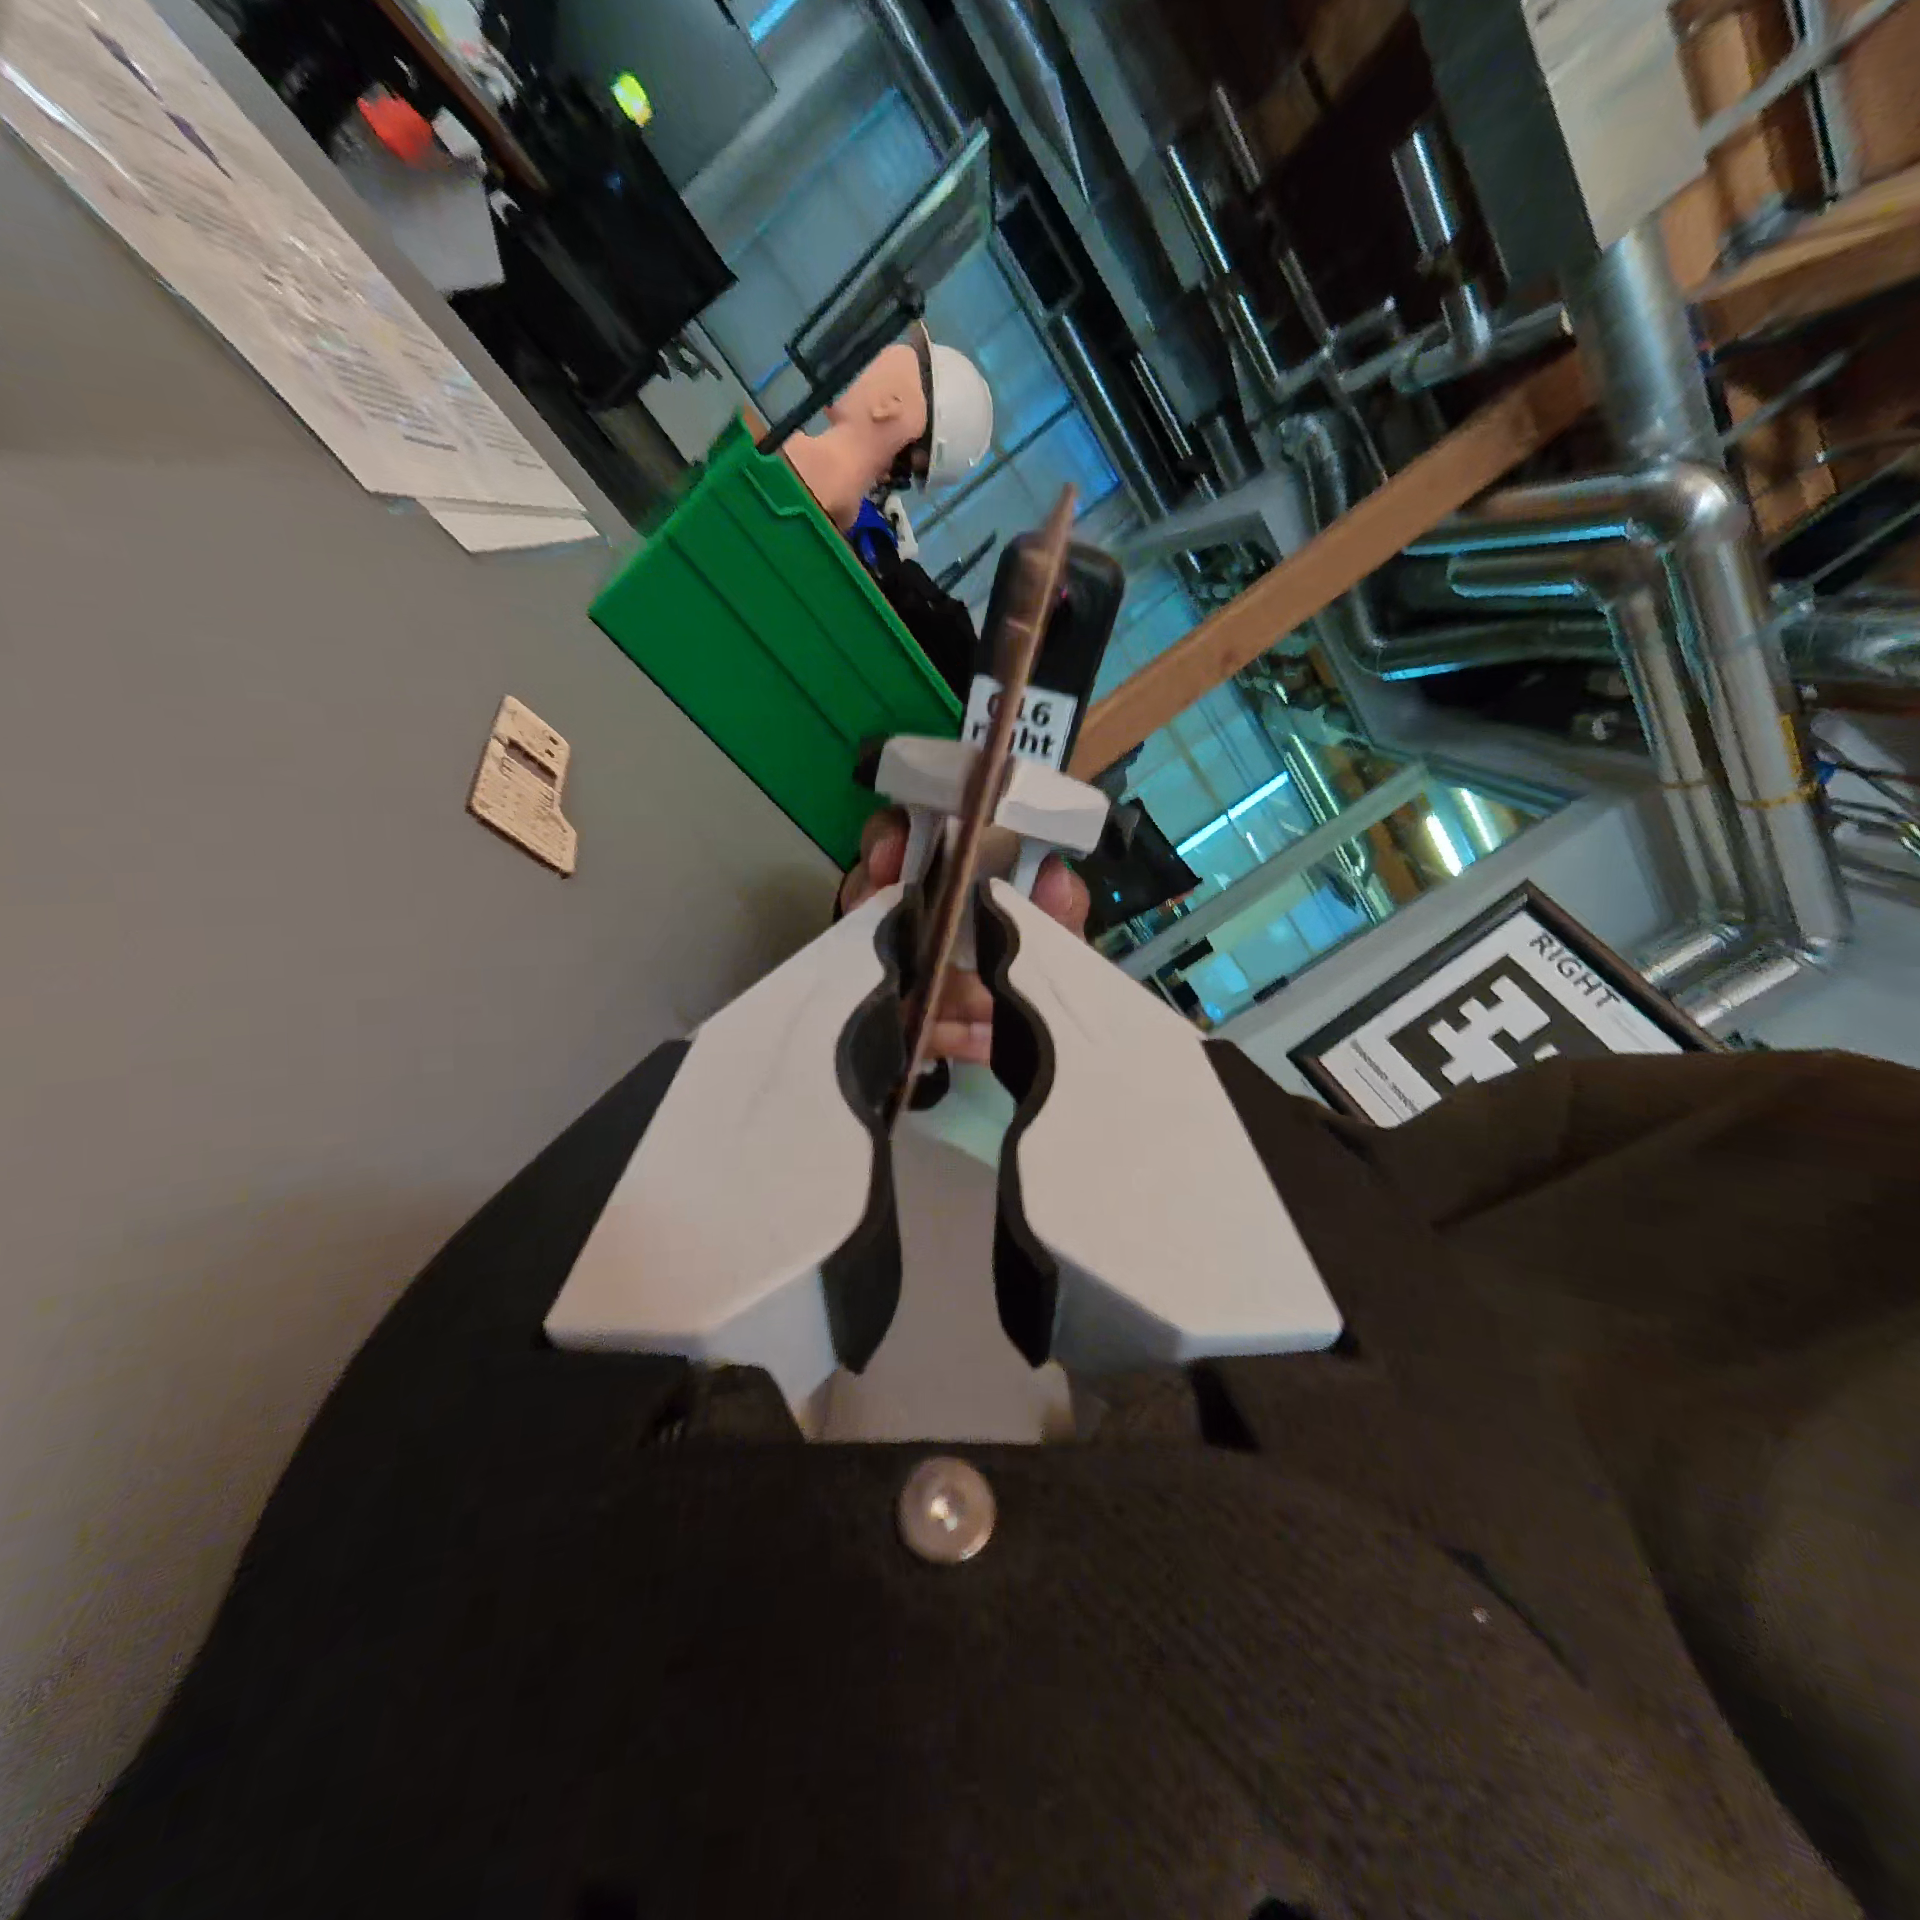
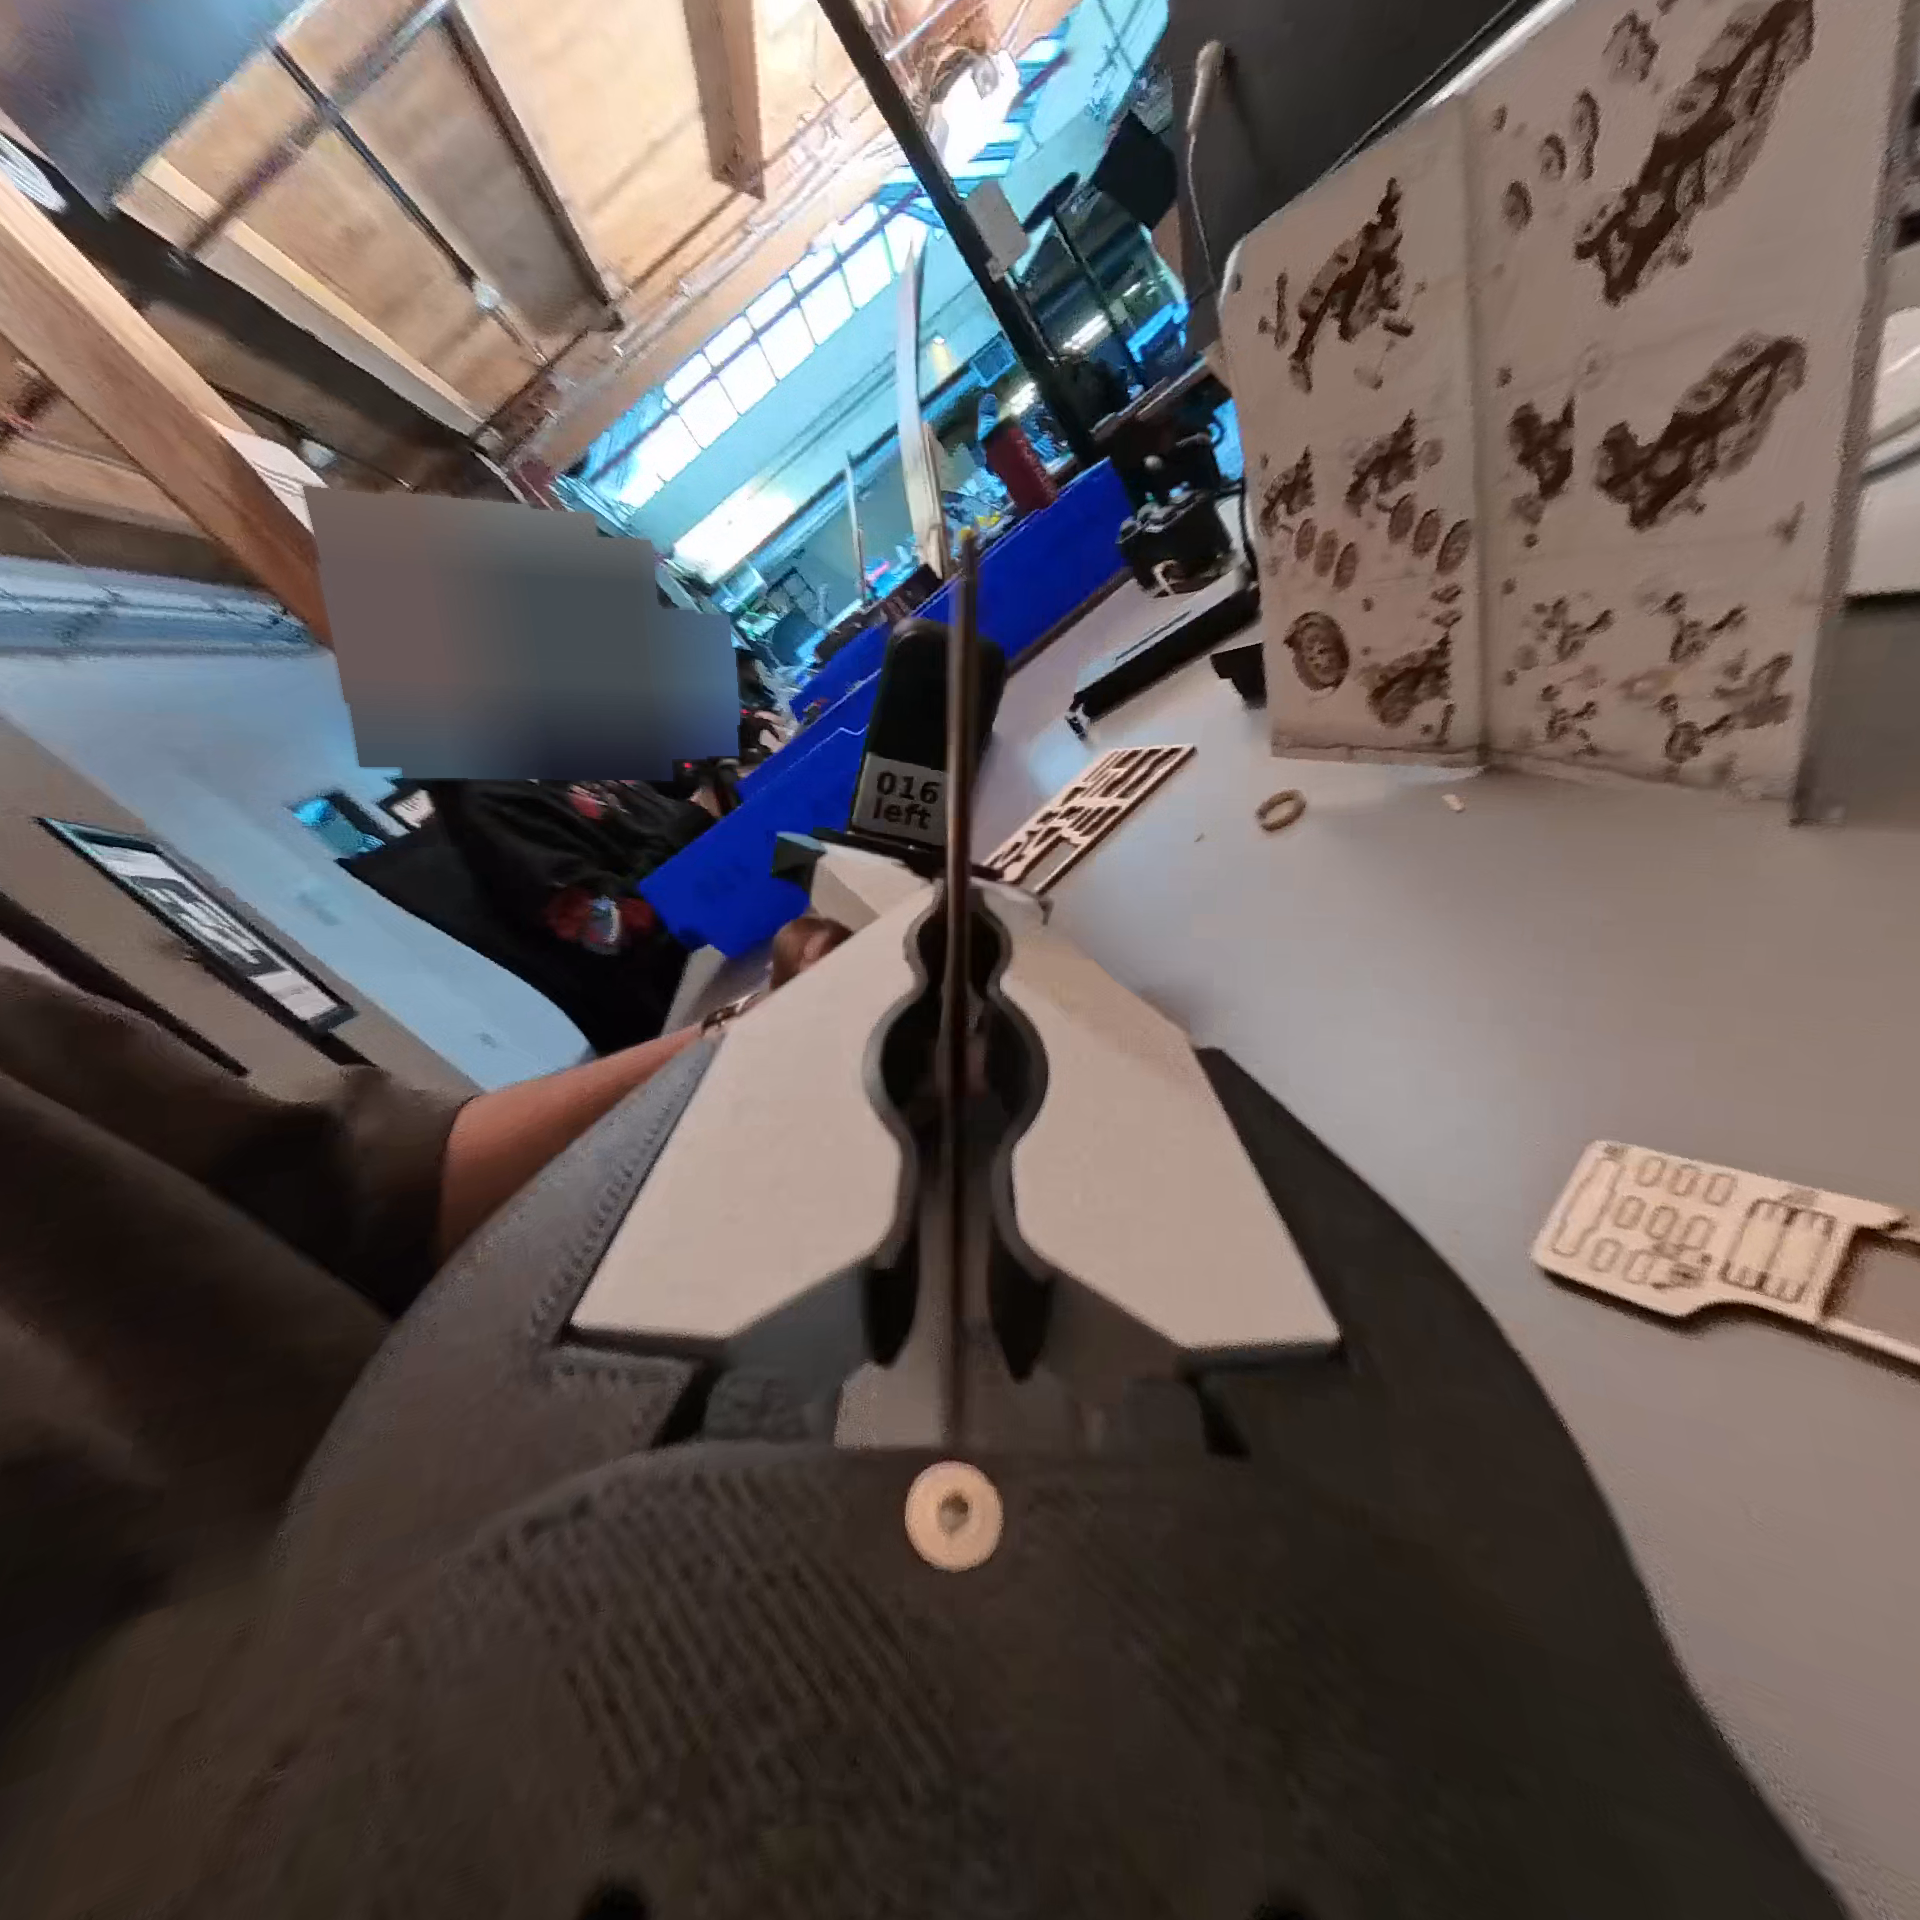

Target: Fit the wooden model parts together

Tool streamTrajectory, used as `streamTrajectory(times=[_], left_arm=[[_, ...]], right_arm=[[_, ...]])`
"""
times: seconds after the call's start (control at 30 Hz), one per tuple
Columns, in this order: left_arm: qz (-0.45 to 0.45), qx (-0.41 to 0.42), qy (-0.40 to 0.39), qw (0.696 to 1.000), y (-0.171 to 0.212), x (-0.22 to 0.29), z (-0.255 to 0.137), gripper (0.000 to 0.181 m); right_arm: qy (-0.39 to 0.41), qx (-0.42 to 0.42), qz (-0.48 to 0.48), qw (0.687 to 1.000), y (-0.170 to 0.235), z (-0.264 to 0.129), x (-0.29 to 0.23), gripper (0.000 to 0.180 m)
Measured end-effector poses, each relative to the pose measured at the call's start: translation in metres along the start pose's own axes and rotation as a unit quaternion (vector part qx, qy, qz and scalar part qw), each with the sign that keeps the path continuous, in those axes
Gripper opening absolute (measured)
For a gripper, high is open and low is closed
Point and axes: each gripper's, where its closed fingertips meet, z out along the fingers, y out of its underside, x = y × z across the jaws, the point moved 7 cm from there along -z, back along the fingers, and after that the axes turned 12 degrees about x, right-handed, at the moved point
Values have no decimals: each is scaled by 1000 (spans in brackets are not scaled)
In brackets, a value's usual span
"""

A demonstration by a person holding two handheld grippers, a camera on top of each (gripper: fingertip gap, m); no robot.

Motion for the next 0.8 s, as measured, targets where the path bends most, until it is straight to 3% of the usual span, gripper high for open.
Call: streamTrajectory(times=[0.2, 0.3, 0.43, 0.63, 0.8], left_arm=[[22, 55, -29, 998, -7, -2, -5, 13], [69, 55, -52, 995, -4, 0, -3, 12], [49, 41, -47, 997, -3, -2, -2, 10], [-10, 29, 15, 999, -5, 0, -4, 1], [-2, 21, 17, 1000, -3, 1, -3, 0]], right_arm=[[-5, -38, 50, 998, 17, 9, 3, 0], [4, -36, 55, 998, 17, 9, 5, 0], [7, -29, 63, 998, 16, 8, 7, 0], [-1, -20, 27, 999, 14, 9, 1, 3], [10, 31, -30, 999, -1, -3, 0, 7]])
